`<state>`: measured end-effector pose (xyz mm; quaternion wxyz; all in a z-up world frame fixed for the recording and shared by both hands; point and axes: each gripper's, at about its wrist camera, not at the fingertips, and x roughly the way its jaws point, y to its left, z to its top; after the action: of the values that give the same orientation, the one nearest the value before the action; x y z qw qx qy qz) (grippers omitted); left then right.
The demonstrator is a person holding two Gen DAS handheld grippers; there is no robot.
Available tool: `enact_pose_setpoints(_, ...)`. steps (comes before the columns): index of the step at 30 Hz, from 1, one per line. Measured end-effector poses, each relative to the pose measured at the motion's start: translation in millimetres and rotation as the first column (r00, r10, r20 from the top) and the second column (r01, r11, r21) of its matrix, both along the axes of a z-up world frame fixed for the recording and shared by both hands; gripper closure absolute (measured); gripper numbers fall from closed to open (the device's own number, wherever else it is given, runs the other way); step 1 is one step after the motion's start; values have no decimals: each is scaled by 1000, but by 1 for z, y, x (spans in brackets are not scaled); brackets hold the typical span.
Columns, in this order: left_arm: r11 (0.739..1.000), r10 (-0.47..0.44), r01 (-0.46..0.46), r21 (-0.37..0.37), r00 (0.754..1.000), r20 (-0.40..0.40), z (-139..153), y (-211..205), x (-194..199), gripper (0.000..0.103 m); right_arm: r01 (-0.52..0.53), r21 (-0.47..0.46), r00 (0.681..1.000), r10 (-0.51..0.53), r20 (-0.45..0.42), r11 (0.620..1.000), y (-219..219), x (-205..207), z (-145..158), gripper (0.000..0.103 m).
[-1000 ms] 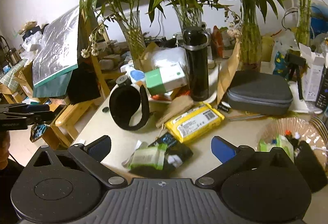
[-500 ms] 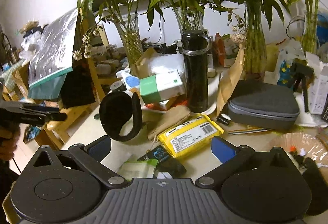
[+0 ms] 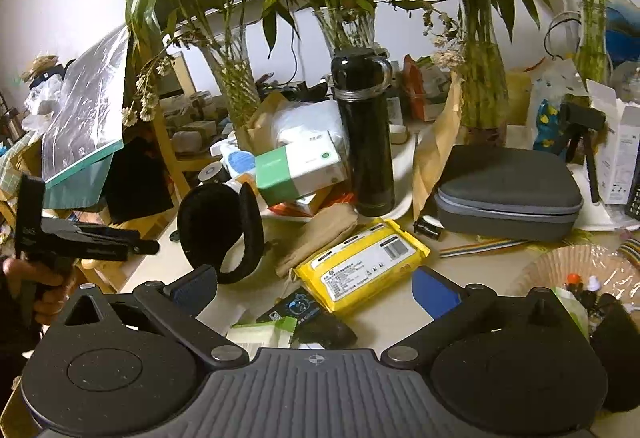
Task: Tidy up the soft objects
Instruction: 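Grasp the black U-shaped neck pillow with the left tool, then lift the neck pillow with the left tool while the right tool approaches the green-and-white packet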
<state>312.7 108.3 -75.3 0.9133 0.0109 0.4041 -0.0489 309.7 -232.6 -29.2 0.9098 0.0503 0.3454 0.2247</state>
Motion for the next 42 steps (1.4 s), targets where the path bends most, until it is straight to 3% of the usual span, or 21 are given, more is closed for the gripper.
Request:
enact_pose_setpoints(4, 1000, -13, 13, 28, 1000, -13, -14, -8, 11, 48, 26, 23, 1000, -26, -9, 999, -6, 3, 0, 0)
enact_pose_setpoints(9, 1000, 2, -4, -21, 995, -100, -40, -9, 31, 48, 59, 31, 998, -58, -20, 998, -11, 5, -1, 0)
enact_pose_setpoints(12, 993, 34, -50, -107, 989, -144, -55, 0, 43, 49, 65, 31, 998, -65, -20, 997, -13, 6, -1, 0)
enact_pose_setpoints(16, 965, 90, -128, -227, 981, -169, -69, 11, 52, 49, 71, 27, 997, -70, -29, 997, -14, 8, -3, 0)
enact_pose_setpoints(18, 954, 109, -148, -262, 982, -157, -71, 11, 53, 55, 68, 25, 997, -67, -30, 997, -13, 8, -5, 0)
enact_pose_setpoints(20, 951, 116, -158, -265, 979, -167, -74, 9, 55, 81, 70, 15, 997, -69, -26, 997, -11, 7, -5, 0)
enact_pose_setpoints(24, 946, 121, -172, -276, 974, -193, -70, 11, 56, 90, 61, 7, 998, -61, -14, 998, -8, 6, -4, 0)
enact_pose_setpoints(35, 970, 116, -124, -210, 992, -50, -11, 7, 31, 96, 77, -2, 997, -77, 1, 997, -10, 5, -3, 0)
enact_pose_setpoints(42, 990, 51, -37, -136, 994, 98, 28, -13, -7, 96, 71, -11, 997, -71, 11, 997, -7, 5, -2, 0)
